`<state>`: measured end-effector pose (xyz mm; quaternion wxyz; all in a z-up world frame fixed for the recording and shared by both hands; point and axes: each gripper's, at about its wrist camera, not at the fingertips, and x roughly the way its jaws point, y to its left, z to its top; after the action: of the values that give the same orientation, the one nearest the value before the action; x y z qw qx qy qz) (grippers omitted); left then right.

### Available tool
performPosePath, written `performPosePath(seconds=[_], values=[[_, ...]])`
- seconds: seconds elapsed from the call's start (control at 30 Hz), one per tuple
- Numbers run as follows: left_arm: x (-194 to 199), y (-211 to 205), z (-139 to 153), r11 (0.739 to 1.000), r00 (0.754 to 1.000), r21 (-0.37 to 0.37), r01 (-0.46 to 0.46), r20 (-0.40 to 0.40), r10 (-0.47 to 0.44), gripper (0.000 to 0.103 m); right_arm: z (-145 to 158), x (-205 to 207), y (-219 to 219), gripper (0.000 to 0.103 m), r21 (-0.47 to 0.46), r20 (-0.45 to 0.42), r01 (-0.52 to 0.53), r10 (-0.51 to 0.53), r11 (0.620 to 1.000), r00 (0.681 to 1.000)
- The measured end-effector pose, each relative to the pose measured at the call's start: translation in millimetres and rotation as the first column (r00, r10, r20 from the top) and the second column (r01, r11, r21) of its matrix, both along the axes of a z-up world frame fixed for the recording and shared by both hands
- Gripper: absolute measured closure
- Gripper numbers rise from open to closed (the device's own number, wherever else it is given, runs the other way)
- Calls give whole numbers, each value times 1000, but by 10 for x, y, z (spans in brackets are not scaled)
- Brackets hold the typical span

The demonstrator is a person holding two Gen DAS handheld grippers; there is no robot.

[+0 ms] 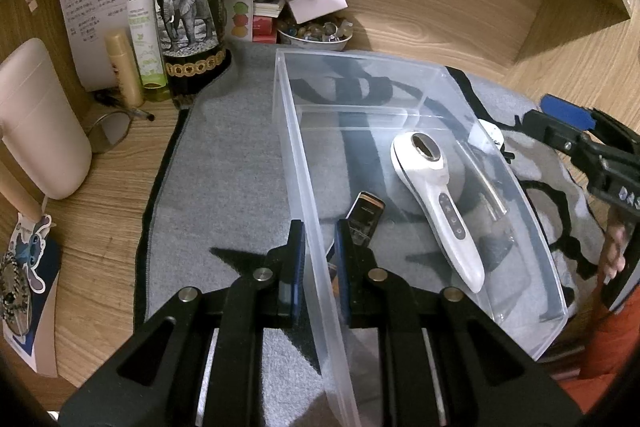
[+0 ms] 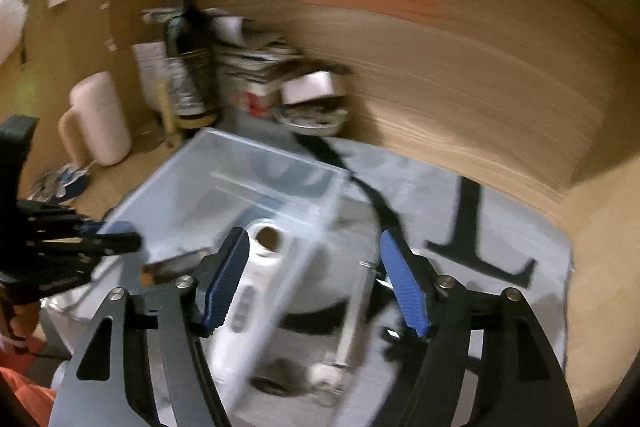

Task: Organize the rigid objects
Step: 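Grasp the small black item with the right gripper and place it in the box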

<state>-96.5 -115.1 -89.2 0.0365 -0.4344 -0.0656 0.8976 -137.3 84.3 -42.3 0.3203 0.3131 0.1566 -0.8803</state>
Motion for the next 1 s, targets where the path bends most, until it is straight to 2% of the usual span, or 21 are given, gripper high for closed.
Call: performPosePath(seconds=[0.17, 0.33, 0.53, 0.73, 0.9, 0.97, 1.0], values=[[1, -7, 1, 1000, 1000, 0, 1, 2, -1, 88, -113, -219, 397, 38, 14, 39, 135, -136, 991, 990], [4, -11, 3, 1000, 1000, 0, 1, 3, -1, 88, -414, -405, 679, 38, 65, 137, 232, -239, 971, 961], [0, -13, -8, 1000, 1000, 0, 1, 9, -1, 88, -724, -461, 764, 38, 103, 228, 248, -266, 963, 937], [3, -21, -24, 1000, 1000, -1, -1, 16, 1, 88, -845, -493, 683, 39, 106, 256, 222, -242, 969, 936], [1, -18, -23, 1000, 1000, -2, -1, 17, 1, 88, -897, -510, 686, 52, 114, 253, 231, -253, 966, 934], [-3, -16, -25, 1000, 1000, -1, -3, 18, 3, 88, -885, -504, 720, 64, 109, 256, 234, -255, 966, 933], [-3, -15, -26, 1000, 1000, -1, -4, 18, 4, 88, -880, -498, 736, 67, 106, 256, 236, -256, 966, 932]])
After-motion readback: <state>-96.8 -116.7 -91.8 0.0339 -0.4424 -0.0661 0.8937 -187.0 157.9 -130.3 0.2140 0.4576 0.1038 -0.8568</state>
